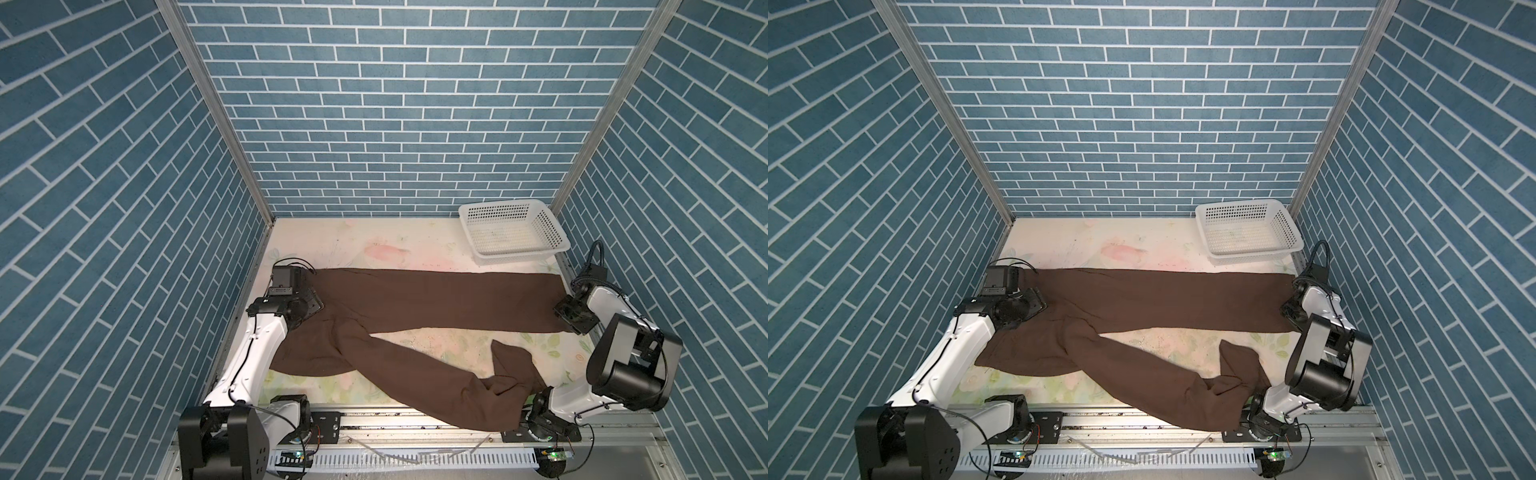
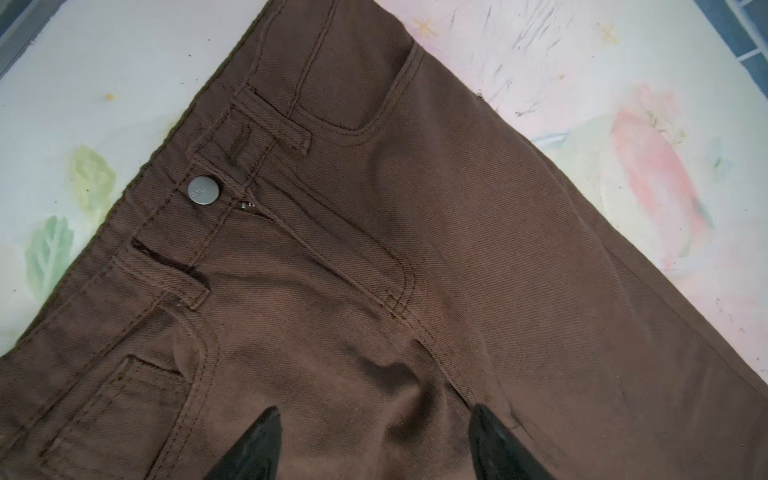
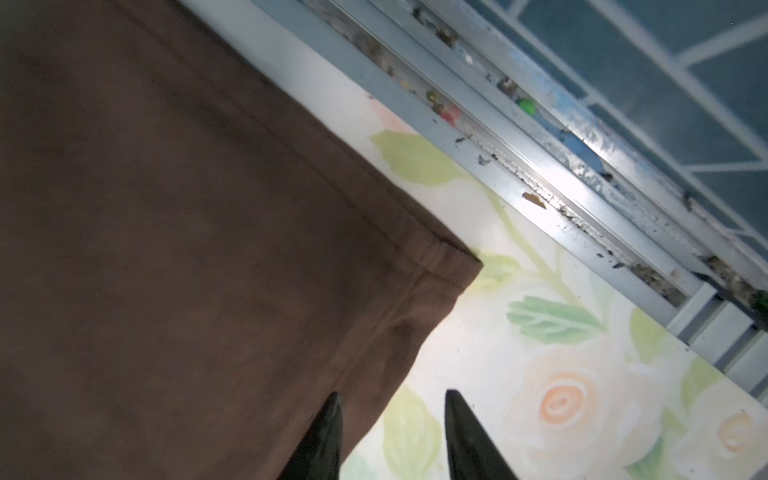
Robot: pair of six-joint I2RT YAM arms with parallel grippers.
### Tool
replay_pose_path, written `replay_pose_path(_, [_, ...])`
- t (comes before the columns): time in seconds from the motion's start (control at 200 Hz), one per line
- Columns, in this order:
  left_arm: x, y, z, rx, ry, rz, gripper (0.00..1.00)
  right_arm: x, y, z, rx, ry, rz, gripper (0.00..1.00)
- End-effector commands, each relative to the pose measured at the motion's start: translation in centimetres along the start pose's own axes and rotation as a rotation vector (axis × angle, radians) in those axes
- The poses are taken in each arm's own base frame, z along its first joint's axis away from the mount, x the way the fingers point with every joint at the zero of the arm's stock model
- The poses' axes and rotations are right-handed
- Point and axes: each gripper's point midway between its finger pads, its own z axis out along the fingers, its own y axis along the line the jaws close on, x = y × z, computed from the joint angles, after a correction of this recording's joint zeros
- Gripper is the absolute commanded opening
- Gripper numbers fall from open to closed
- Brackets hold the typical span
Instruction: Fold and stack the trousers
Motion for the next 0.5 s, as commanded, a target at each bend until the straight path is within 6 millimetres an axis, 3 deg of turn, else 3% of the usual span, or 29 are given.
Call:
replay_pose_path(0.0, [0.9,1.5,-0.7,-0.049,0.004,-0.017,0.75,1.2,2.6,-4.8,-0.012,-0.075,-0.182,0.46])
replay_pose_path(0.095, [1.1,2.2,-1.5,-0.074,-0.01,-0.018,0.75,3.7,5.1,-7.4,-0.07,-0.097,-0.321,0.46])
replay_pose_path(0.185, [1.4,2.9,-1.9,-0.09,-0.015,-0.035,0.75,6.7,6.3,-8.1,-0.108,-0.065,-0.419,0.46])
replay_pose_path(0.34, [3.1,4.7,-1.2,-0.083,0.034,-0.133,0.8,12.6,7.2,-6.6,-0.129,0.064,-0.555,0.51])
replay_pose_path(0.495, [4.5,6.2,-0.7,-0.113,0.069,-0.169,0.91,16.2,7.9,-4.6,-0.103,0.13,-0.637,0.56])
